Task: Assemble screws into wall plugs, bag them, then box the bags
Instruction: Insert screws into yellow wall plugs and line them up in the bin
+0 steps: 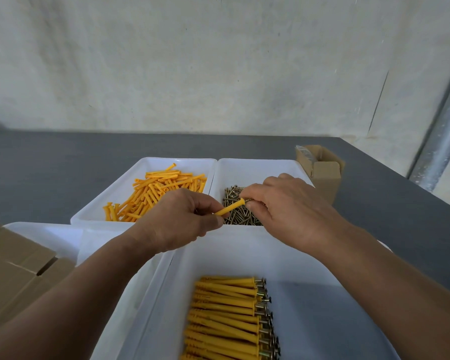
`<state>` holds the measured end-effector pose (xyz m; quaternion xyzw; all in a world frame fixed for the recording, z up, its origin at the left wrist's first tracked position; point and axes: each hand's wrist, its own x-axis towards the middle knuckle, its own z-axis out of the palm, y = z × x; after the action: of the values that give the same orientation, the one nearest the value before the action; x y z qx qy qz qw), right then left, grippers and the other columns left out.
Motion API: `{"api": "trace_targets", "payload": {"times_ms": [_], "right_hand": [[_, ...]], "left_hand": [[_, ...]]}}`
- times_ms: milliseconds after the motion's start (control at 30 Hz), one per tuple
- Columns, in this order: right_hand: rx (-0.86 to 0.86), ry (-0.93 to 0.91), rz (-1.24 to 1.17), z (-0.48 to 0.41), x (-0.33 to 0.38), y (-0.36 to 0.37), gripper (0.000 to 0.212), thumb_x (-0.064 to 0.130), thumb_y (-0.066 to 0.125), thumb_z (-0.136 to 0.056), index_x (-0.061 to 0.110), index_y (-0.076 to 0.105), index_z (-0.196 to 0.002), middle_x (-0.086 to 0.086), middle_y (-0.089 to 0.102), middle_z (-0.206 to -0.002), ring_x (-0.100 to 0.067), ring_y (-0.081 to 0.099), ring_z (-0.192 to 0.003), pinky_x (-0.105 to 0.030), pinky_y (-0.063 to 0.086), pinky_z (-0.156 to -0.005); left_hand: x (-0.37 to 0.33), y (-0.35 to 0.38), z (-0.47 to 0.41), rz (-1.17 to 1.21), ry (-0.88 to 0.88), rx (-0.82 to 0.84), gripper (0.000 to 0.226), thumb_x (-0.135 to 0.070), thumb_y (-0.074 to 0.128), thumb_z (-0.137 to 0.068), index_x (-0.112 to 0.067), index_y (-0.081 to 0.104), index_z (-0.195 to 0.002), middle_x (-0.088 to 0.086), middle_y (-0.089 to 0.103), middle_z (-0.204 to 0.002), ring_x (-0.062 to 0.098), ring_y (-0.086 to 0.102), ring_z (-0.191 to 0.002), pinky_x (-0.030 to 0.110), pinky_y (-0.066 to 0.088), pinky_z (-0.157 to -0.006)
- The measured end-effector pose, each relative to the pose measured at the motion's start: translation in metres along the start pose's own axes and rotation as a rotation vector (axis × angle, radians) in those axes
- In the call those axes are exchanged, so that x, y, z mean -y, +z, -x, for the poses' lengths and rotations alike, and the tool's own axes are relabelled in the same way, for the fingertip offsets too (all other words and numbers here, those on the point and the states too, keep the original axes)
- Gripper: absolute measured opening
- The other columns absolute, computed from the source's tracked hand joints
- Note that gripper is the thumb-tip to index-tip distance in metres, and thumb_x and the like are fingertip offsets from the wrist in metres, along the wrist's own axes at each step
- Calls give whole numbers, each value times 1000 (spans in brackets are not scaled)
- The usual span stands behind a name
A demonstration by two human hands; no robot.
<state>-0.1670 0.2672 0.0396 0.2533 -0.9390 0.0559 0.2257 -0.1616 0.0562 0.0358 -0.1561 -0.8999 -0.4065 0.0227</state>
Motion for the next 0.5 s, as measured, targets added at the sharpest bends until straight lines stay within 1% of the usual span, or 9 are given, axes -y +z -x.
{"api": "trace_targets", "payload": {"times_ms": [100, 200, 267, 333, 433, 500], "right_hand": [[12, -4, -24, 1, 3, 0, 26, 35, 36, -104, 34, 59, -116, 8, 53, -85, -15, 45, -82, -29, 29, -62], [42, -16, -45, 2, 5, 0, 26, 24, 40, -102, 34, 57, -119, 7, 56, -91, -16, 47, -85, -31, 35, -64], [59, -14, -75, 2, 6, 0, 32, 20, 43, -99, 36, 54, -125, 7, 56, -95, -15, 47, -87, -30, 33, -66], [69, -19, -93, 3, 7, 0, 35, 20, 45, -98, 37, 52, -128, 9, 54, -96, -14, 46, -88, -28, 32, -68], [83, -49, -117, 4, 9, -1, 33, 23, 46, -97, 37, 54, -125, 11, 54, -98, -13, 48, -90, -28, 36, -70], [95, -77, -134, 5, 12, -2, 28, 26, 46, -97, 36, 56, -122, 11, 57, -102, -13, 51, -93, -28, 40, -72]], "left_hand": [[-1, 0, 0, -21, 5, 0, 11, -23, 68, -88, -29, 77, -90, 3, 69, -72, 6, 59, -61, 28, 55, -61], [-2, 0, 0, -37, 17, 2, 11, -23, 68, -88, -31, 76, -90, 1, 68, -70, 9, 59, -62, 32, 56, -63], [-2, 1, 0, -51, 26, 6, 11, -24, 68, -88, -33, 76, -89, -1, 68, -70, 11, 61, -63, 33, 56, -64], [-2, 1, 0, -59, 34, 10, 11, -24, 68, -88, -33, 75, -89, -3, 68, -68, 11, 61, -63, 33, 56, -65], [-1, 2, 0, -74, 38, 22, 10, -24, 69, -87, -31, 76, -90, -6, 68, -65, 6, 60, -61, 32, 55, -65], [-1, 3, 0, -86, 40, 36, 9, -25, 70, -86, -31, 76, -89, -9, 69, -65, 3, 62, -61, 24, 55, -61]]}}
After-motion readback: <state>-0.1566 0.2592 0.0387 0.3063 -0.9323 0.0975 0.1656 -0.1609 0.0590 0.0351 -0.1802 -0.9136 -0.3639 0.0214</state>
